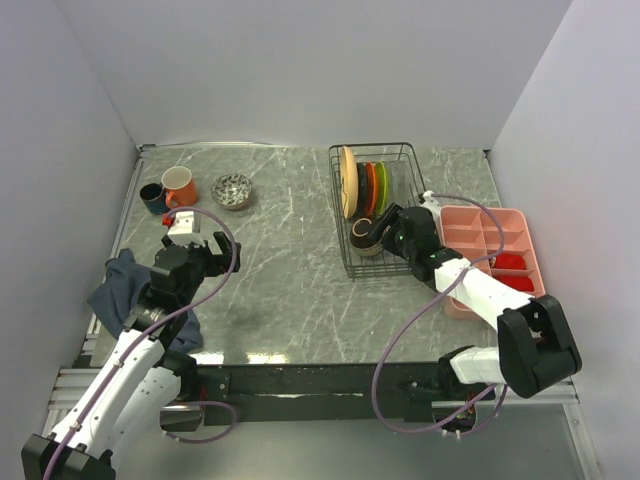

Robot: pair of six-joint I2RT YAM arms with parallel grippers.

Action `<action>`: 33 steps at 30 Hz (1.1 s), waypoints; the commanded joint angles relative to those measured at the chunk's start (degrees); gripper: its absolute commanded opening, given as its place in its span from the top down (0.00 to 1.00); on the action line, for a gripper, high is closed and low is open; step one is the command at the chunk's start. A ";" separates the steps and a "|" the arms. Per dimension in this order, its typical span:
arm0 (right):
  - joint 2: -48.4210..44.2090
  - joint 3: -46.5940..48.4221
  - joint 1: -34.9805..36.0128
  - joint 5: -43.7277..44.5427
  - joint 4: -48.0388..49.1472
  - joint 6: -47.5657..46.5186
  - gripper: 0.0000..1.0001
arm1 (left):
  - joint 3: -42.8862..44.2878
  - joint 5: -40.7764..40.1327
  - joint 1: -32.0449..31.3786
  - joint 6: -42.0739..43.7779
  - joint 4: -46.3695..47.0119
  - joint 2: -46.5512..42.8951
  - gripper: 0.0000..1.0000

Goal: Unload the mixed dishes from the dish rack
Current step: Pick up the bowl from the dish rack.

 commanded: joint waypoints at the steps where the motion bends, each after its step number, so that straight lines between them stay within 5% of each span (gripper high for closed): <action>1: -4.16 5.26 0.17 -0.75 1.89 -8.11 0.99 | 1.25 0.76 -0.26 0.87 2.13 0.38 0.01; 17: -6.27 11.42 1.75 1.08 -6.54 -28.85 1.00 | 1.34 1.64 -0.26 0.70 2.04 1.17 0.01; 33: -5.31 15.73 9.04 13.03 -10.68 -43.88 1.00 | 1.52 2.35 -0.26 0.52 1.87 2.49 0.01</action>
